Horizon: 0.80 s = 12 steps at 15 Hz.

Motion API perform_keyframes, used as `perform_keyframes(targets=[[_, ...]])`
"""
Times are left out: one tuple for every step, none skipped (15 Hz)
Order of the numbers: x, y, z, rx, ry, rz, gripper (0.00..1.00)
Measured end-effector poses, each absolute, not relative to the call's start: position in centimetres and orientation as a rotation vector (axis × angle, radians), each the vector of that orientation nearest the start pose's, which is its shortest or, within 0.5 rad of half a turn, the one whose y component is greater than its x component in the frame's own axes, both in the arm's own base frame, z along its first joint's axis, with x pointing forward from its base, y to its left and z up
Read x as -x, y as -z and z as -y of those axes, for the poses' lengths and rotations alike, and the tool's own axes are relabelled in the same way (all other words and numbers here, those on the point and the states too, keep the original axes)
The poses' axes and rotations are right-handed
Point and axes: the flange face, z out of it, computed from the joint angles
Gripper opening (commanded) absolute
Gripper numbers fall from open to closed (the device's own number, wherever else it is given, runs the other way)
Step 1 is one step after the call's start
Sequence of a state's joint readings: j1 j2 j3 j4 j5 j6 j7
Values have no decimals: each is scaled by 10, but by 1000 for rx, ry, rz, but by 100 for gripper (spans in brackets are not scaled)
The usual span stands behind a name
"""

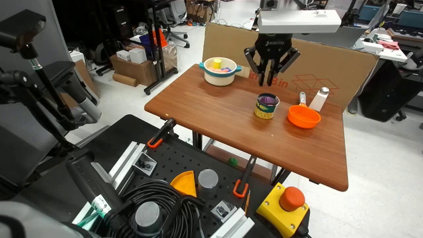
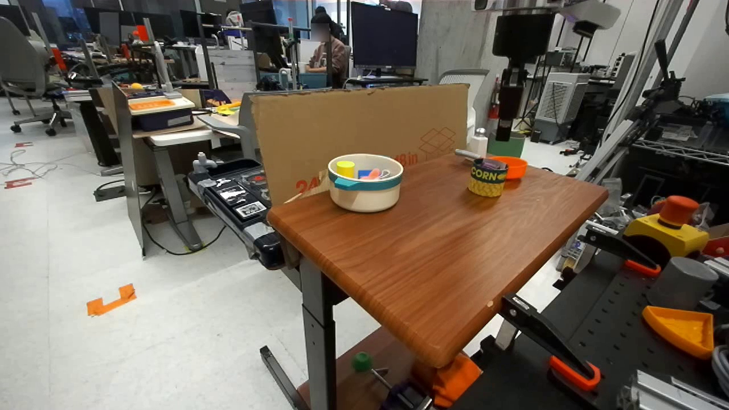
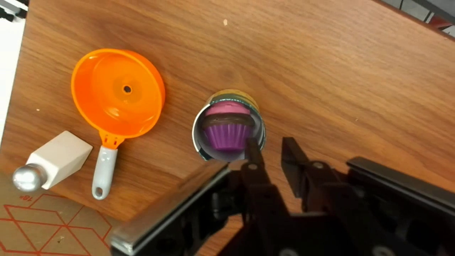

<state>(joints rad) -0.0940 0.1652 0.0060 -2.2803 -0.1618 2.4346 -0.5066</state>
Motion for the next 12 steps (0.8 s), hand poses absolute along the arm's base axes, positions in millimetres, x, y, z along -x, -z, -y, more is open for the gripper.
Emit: perform_keyframes(targets=[[-525, -283, 47, 3121, -65, 880, 62], [-524, -285, 46, 3124, -60, 889, 69], [-522, -287, 45, 3127, -42, 899, 76], [-521, -288, 44, 3131, -19, 912, 84], [-519, -290, 43, 3135, 11, 922, 91], [-519, -291, 42, 3138, 51, 927, 99], [-518, -293, 41, 3139, 115, 918, 100], [-518, -294, 39, 3137, 180, 902, 100], [-517, -295, 35, 3133, 237, 886, 100], [-517, -296, 30, 3126, 285, 875, 100], [-517, -296, 24, 3118, 325, 870, 100], [-516, -296, 18, 3110, 350, 874, 100]])
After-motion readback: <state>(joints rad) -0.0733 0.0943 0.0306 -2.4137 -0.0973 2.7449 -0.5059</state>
